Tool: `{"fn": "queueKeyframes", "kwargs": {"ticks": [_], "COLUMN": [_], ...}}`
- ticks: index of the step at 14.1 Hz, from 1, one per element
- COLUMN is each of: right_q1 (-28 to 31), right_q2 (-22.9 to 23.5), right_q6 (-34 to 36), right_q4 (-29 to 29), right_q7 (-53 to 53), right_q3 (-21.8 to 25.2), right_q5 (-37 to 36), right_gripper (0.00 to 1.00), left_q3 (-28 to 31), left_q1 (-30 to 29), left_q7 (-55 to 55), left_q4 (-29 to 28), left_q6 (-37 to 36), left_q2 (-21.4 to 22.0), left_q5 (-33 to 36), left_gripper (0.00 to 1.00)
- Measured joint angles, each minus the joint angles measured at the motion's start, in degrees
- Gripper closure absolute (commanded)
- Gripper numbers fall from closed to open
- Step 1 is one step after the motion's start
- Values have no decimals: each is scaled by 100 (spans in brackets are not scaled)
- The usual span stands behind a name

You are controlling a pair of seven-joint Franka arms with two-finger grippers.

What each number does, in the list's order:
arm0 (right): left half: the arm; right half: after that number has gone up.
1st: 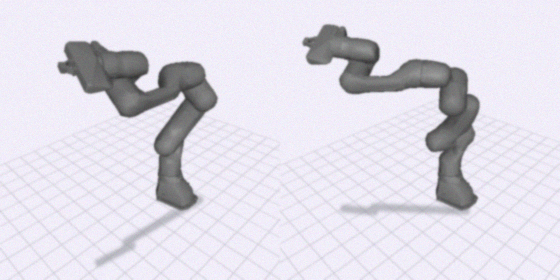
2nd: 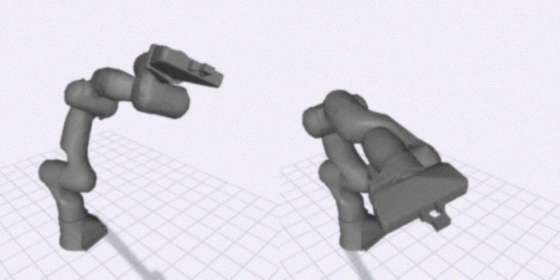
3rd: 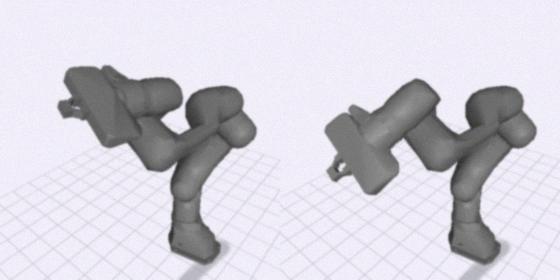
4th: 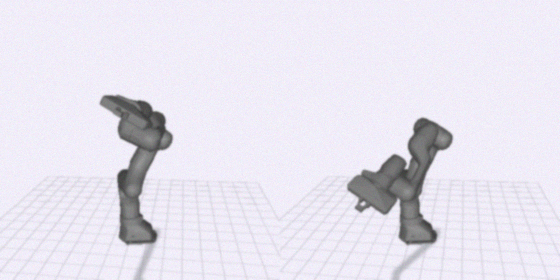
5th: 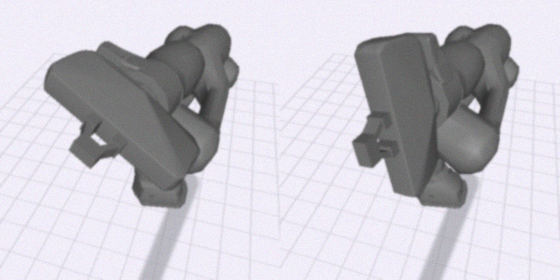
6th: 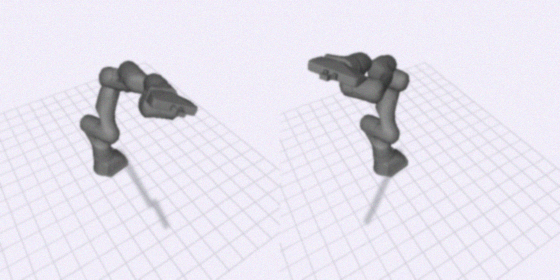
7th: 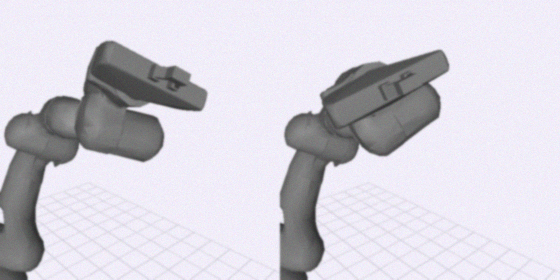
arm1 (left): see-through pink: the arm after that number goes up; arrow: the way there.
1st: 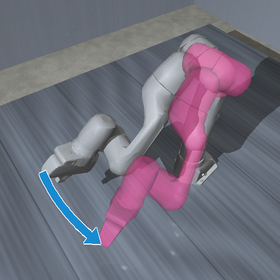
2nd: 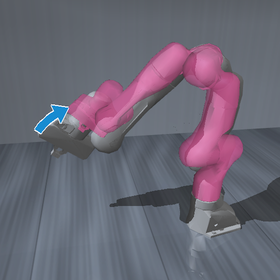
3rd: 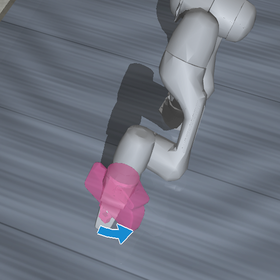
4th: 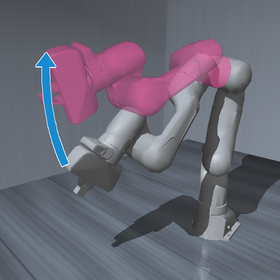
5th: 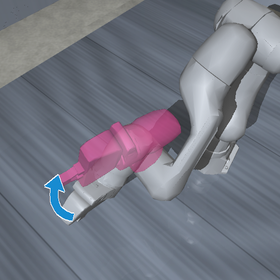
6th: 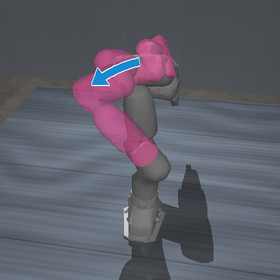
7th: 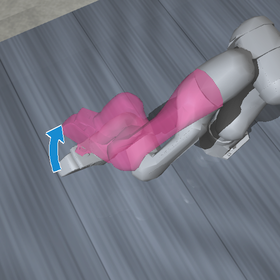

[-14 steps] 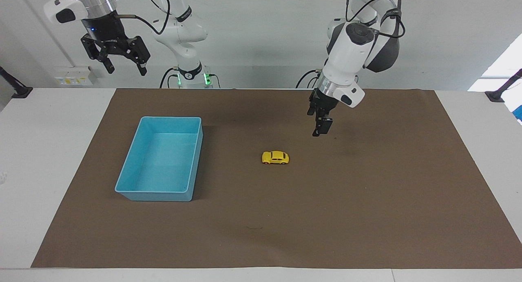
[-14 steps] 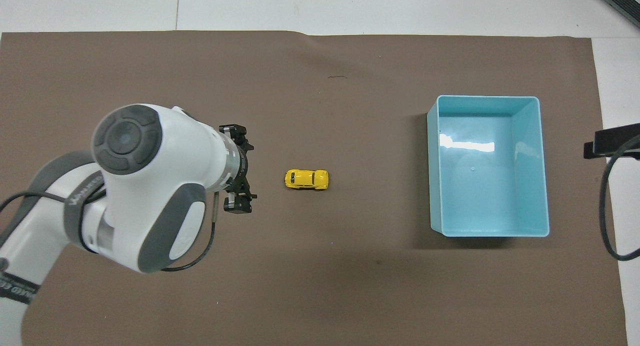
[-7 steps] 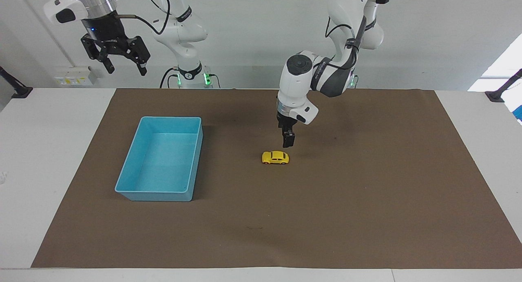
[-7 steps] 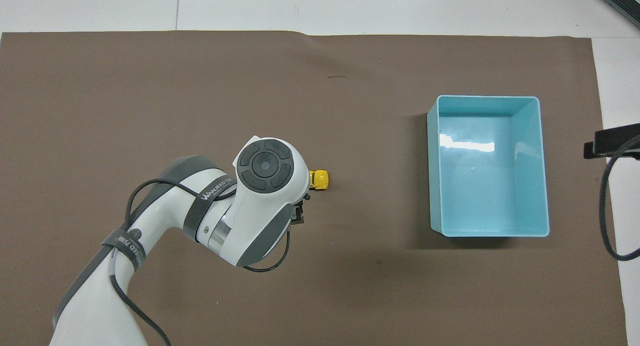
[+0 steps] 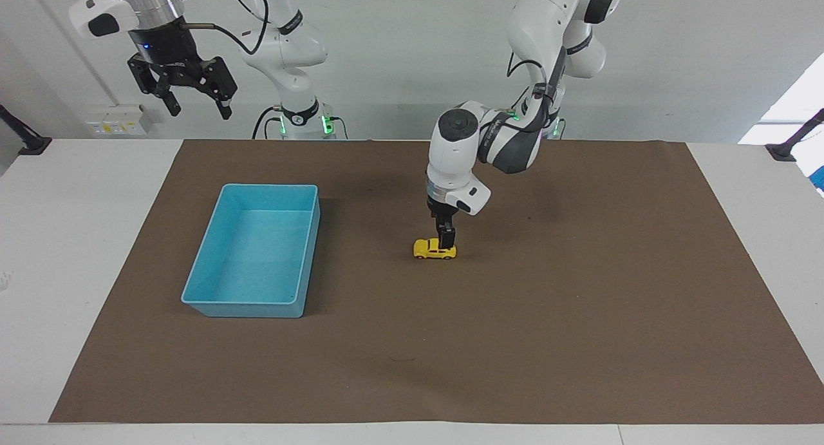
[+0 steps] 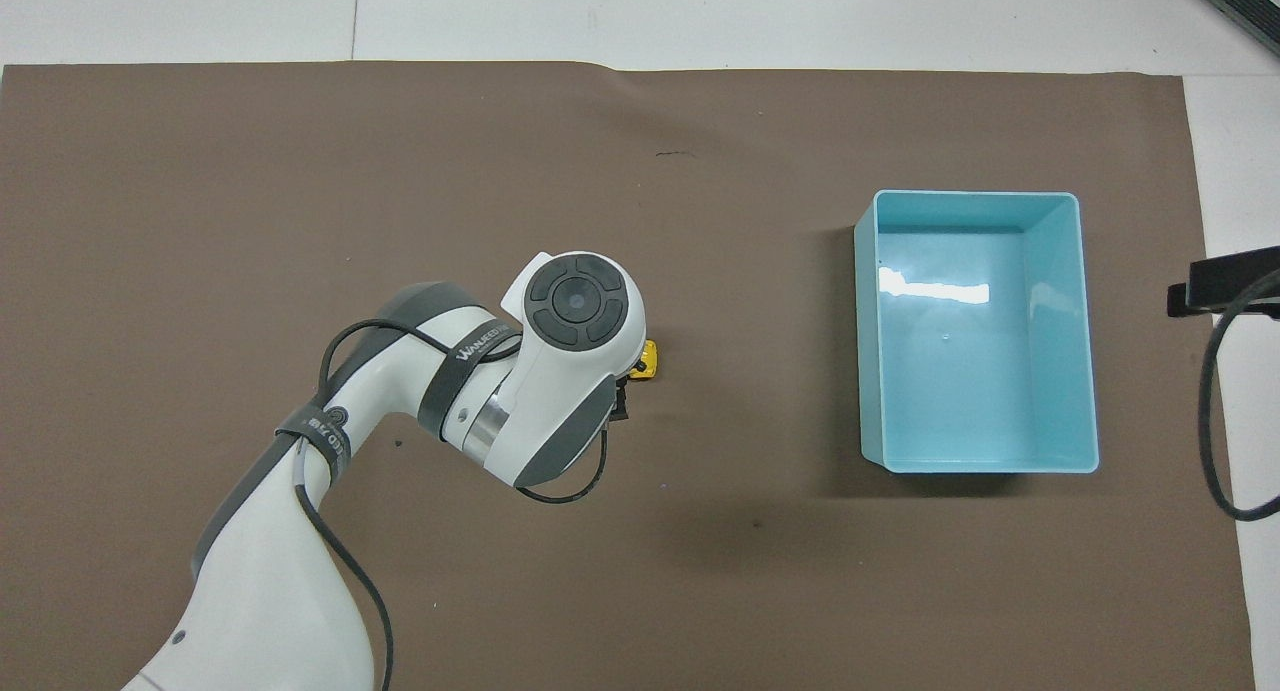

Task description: Wind up and store yellow beetle car

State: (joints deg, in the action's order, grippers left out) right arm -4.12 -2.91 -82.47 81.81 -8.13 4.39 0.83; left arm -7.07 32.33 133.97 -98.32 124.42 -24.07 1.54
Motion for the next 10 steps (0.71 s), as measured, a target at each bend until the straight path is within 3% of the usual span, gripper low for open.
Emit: {"fn": "queueKeyframes", "kwargs": {"ticks": [3, 10], "right_q1": [0, 0], "right_q2": [0, 0], "right_q6": [0, 0], "right_q4": [0, 0], "right_q7": [0, 0], "right_q3": [0, 0], "right_q5": [0, 0], "right_gripper": [0, 0], "left_q3": [7, 12], "left_q1": [9, 34], "left_q7": [54, 218], "left_q4": [172, 150], "left_q6": [38, 38], "left_q2": [-247, -306], "left_q5": [114, 153], "left_gripper": [0, 0]}}
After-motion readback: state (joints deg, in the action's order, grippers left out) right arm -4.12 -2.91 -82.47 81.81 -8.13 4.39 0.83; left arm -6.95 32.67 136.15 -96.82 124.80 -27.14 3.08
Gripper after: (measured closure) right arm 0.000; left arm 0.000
